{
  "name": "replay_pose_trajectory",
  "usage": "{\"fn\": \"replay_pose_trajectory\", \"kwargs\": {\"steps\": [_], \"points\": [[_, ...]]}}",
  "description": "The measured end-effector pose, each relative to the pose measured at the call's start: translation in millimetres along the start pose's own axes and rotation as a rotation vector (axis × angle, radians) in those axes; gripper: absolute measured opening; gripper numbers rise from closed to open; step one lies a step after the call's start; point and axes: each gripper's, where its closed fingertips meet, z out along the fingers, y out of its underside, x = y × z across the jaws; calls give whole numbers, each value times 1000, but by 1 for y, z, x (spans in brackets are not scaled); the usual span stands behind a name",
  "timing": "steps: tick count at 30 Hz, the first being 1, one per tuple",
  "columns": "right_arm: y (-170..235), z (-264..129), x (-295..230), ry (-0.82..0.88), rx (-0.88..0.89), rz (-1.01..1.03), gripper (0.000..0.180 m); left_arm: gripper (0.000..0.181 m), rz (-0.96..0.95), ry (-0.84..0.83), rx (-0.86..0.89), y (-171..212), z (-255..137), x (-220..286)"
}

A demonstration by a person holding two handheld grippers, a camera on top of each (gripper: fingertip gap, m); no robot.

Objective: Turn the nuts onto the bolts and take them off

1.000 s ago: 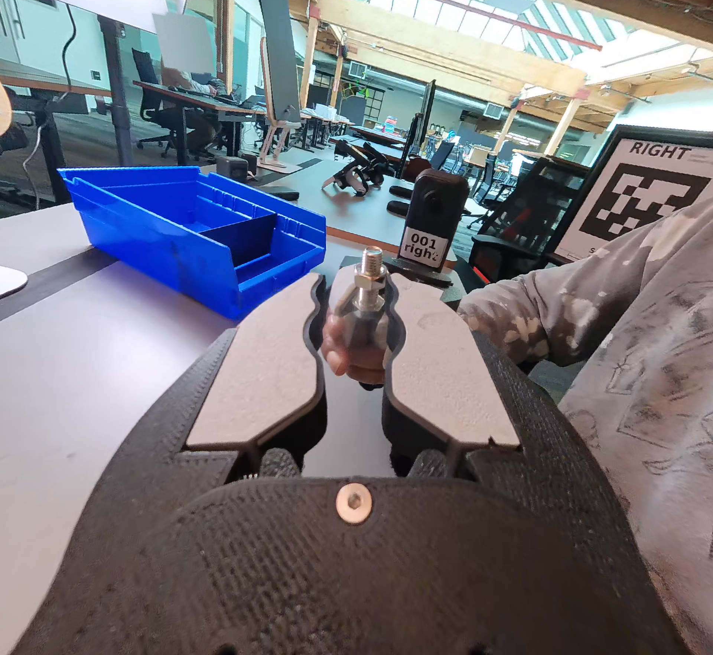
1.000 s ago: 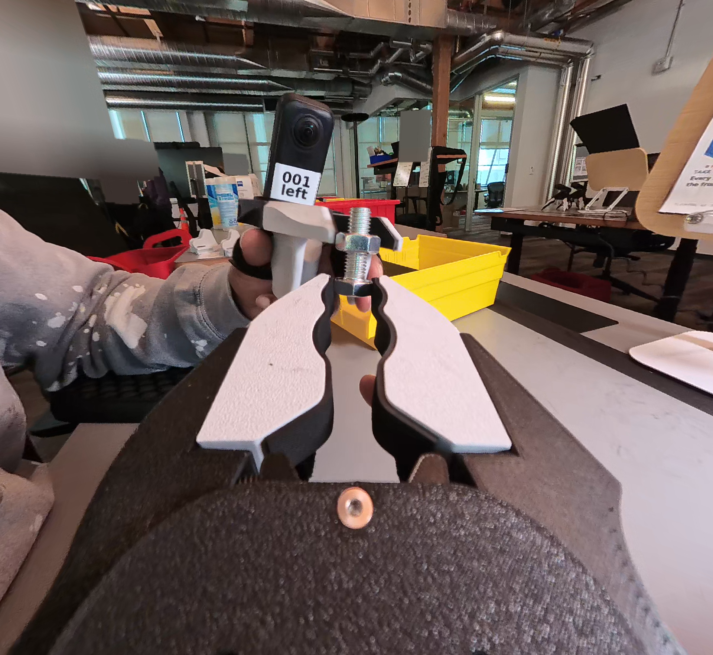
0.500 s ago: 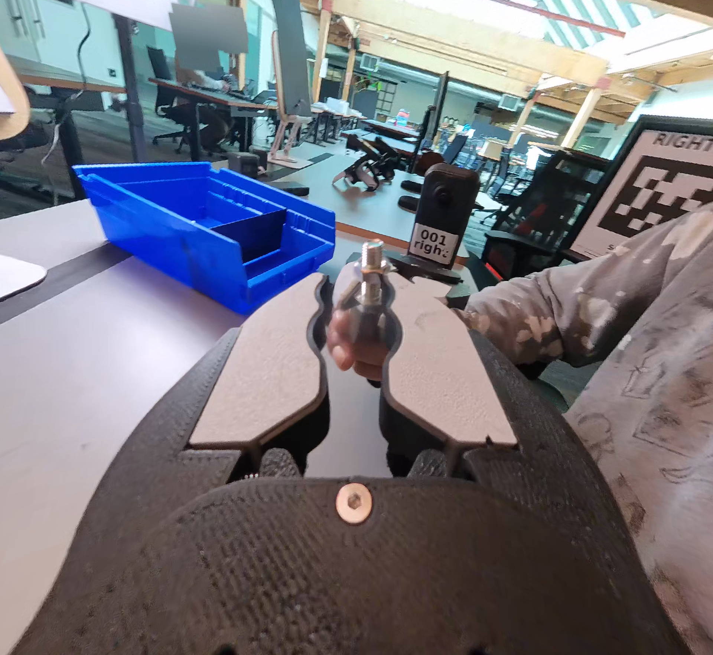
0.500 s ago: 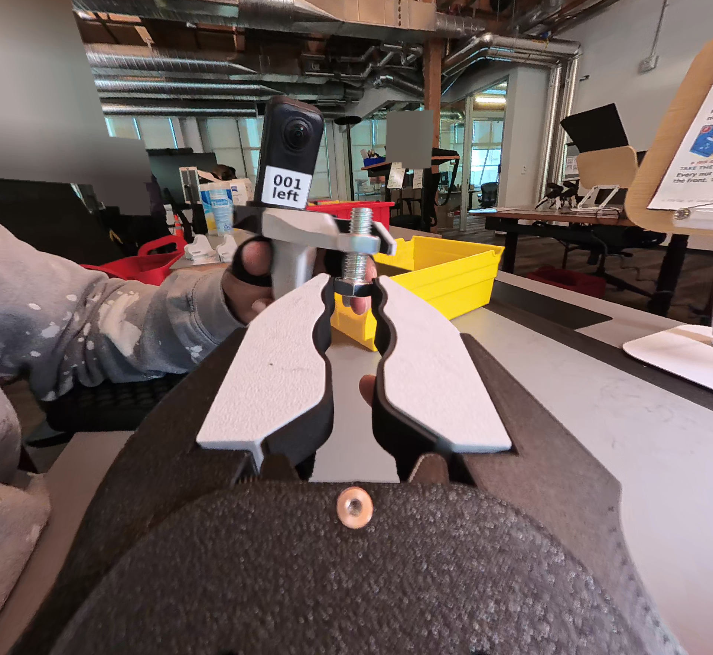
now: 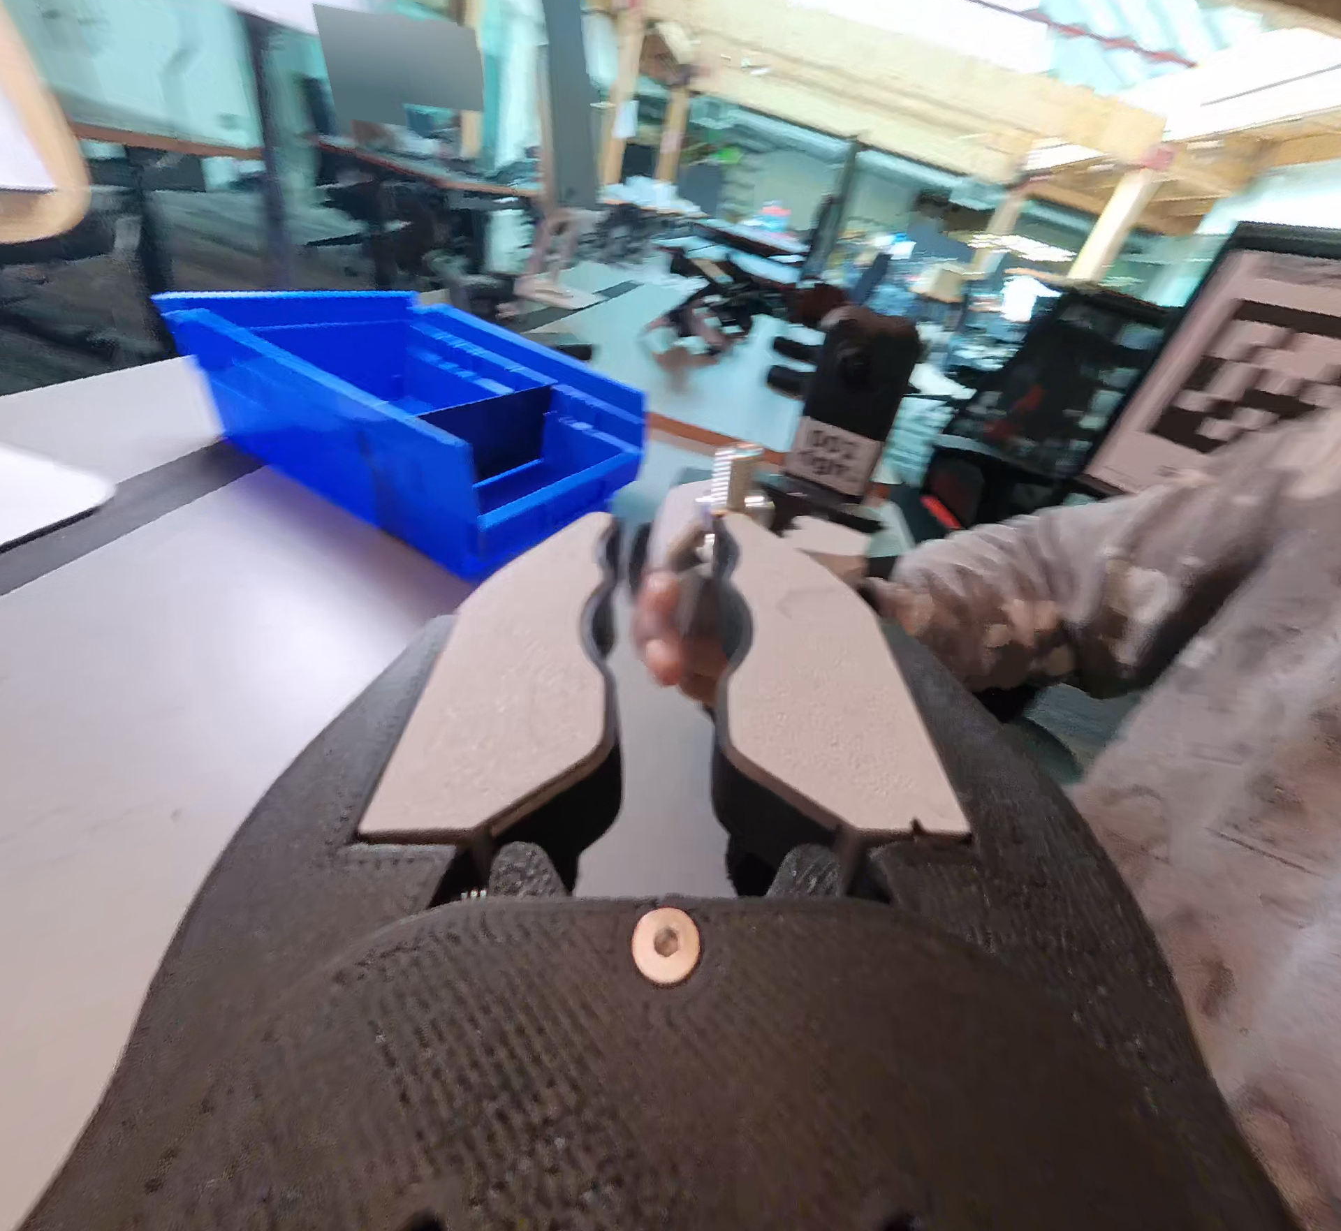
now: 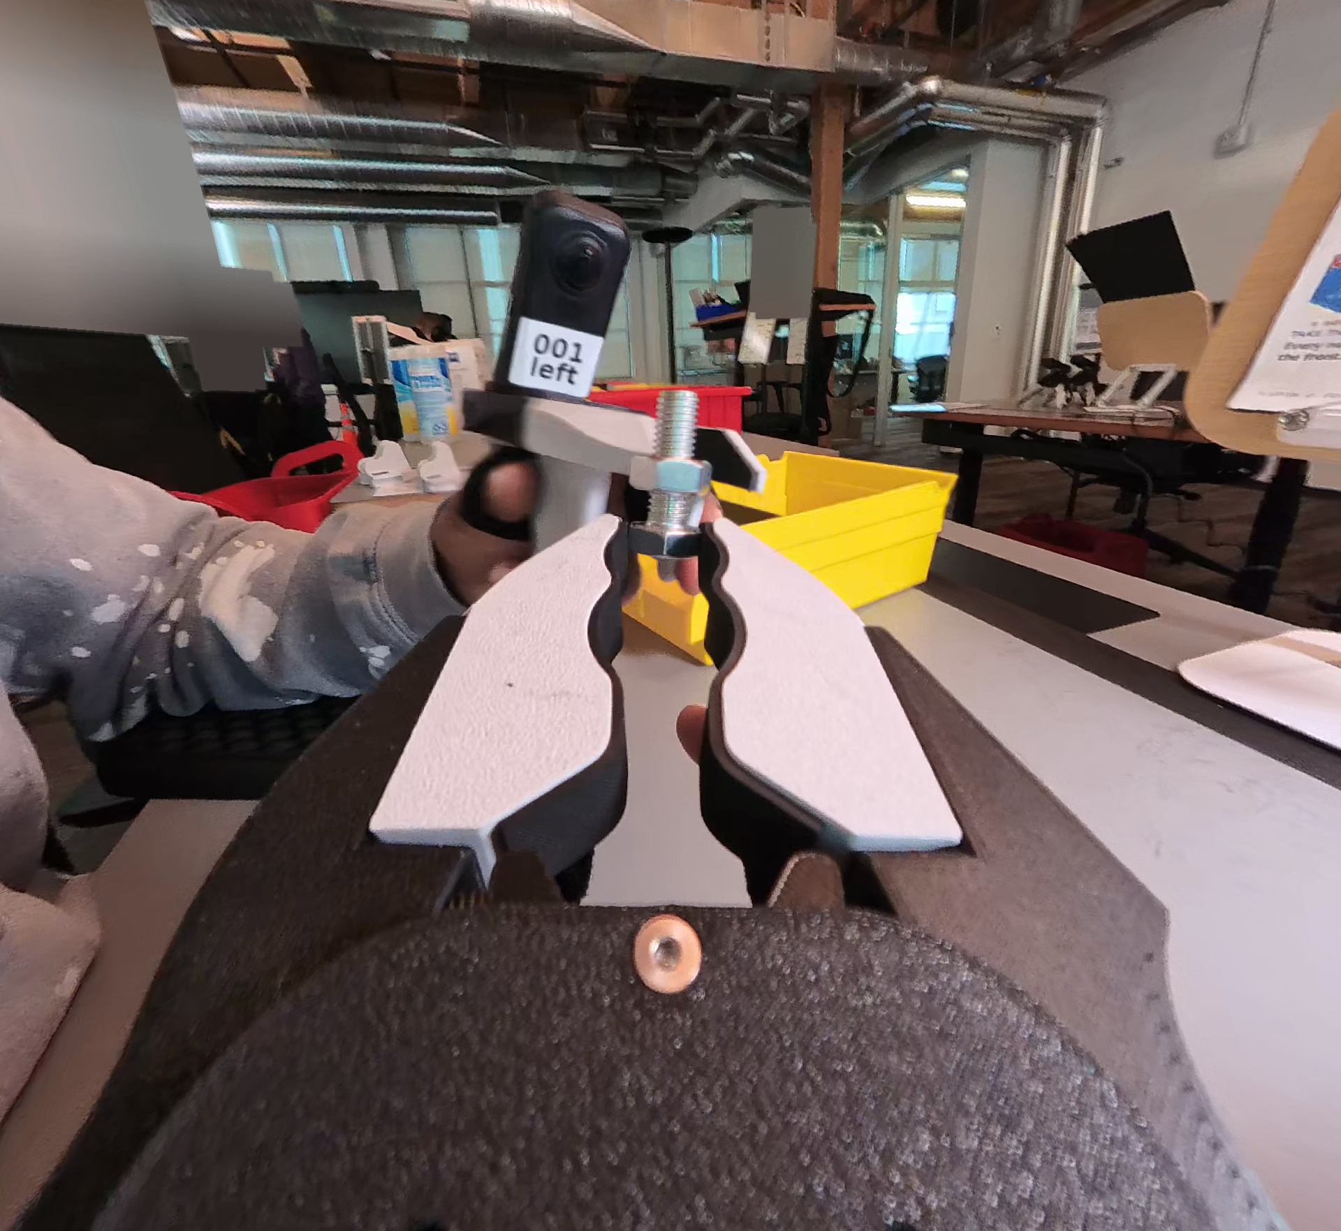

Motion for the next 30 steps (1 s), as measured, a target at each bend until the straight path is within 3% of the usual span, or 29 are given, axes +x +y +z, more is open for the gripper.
{"fn": "replay_pose_trajectory", "kwargs": {"steps": [2,9,11,15,22,26,28,30], "points": [[-2,-1,2,1,3,0,18,21,42,-87,-8,1,-4,-15],[5,1,3,15,-27,-7,18,33,5,46,-7,3,3,9],[6,2,2,21,-30,-6,18,34,20,15,-24,5,4,5],[-2,-2,5,18,6,7,18,19,42,-108,-53,8,-3,-17],[5,1,4,28,-24,-4,18,31,-11,39,-6,2,2,8],[5,1,4,32,-28,-1,18,32,-10,8,-40,7,2,1],[1,-1,5,17,-5,9,18,15,15,-129,-70,11,-3,-21],[-1,0,4,23,-8,-16,18,20,19,-103,-61,11,-4,-20]]}}
